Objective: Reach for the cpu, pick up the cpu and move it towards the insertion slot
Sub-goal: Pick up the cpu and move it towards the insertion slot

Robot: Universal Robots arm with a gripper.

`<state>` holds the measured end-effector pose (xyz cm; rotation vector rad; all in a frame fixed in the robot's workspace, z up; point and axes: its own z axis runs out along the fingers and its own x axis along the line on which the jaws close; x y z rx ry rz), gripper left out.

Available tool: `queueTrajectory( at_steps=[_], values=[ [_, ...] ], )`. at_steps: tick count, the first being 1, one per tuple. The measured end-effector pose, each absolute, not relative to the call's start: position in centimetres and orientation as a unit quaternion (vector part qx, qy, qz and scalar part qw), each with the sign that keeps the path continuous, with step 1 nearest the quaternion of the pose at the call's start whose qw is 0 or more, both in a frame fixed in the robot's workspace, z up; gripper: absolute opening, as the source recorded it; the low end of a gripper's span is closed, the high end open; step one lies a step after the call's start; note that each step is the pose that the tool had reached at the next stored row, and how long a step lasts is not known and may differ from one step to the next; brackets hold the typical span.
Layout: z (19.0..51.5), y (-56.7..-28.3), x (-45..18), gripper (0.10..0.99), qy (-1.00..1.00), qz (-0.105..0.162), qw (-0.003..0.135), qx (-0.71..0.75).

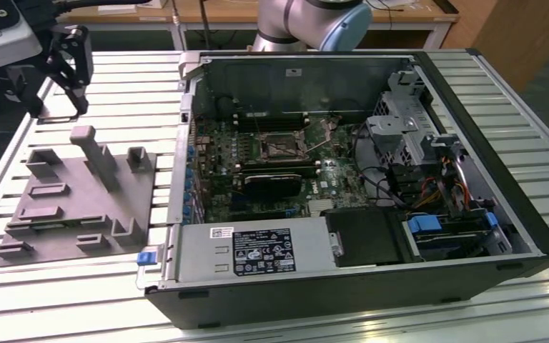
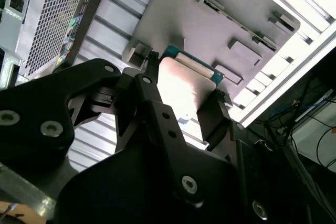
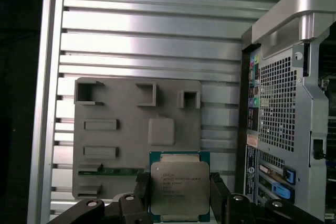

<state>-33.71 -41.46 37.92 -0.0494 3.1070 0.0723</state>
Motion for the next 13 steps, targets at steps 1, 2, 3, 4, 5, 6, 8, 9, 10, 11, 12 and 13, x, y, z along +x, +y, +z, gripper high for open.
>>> queueTrajectory(
  at_steps=[1,2,3,4,5,6,8,9,10,11,12,13],
  values=[
    [37.9,-41.5,-33.5,0.541,0.999,0.023,0.017,-0.016],
    [37.9,-41.5,-33.3,0.541,0.999,0.023,0.017,-0.016],
    [37.9,-41.5,-33.1,0.541,0.999,0.023,0.017,-0.016],
    [37.9,-41.5,-32.9,0.541,0.999,0.023,0.017,-0.016],
    [37.9,-41.5,-32.7,0.541,0.999,0.023,0.017,-0.016],
    [37.9,-41.5,-32.5,0.541,0.999,0.023,0.017,-0.016],
    [37.9,-41.5,-31.9,0.541,0.999,0.023,0.016,-0.016],
    [37.9,-41.5,-31.7,0.541,0.999,0.023,0.016,-0.016],
    [37.9,-41.5,-31.4,0.541,0.999,0.023,0.016,-0.016],
    [37.9,-41.5,-31.1,0.541,0.999,0.023,0.016,-0.016],
    [37.9,-41.5,-30.9,0.541,0.999,0.023,0.016,-0.016],
    [37.9,-41.5,-30.6,0.541,0.999,0.023,0.016,-0.016]
  ],
)
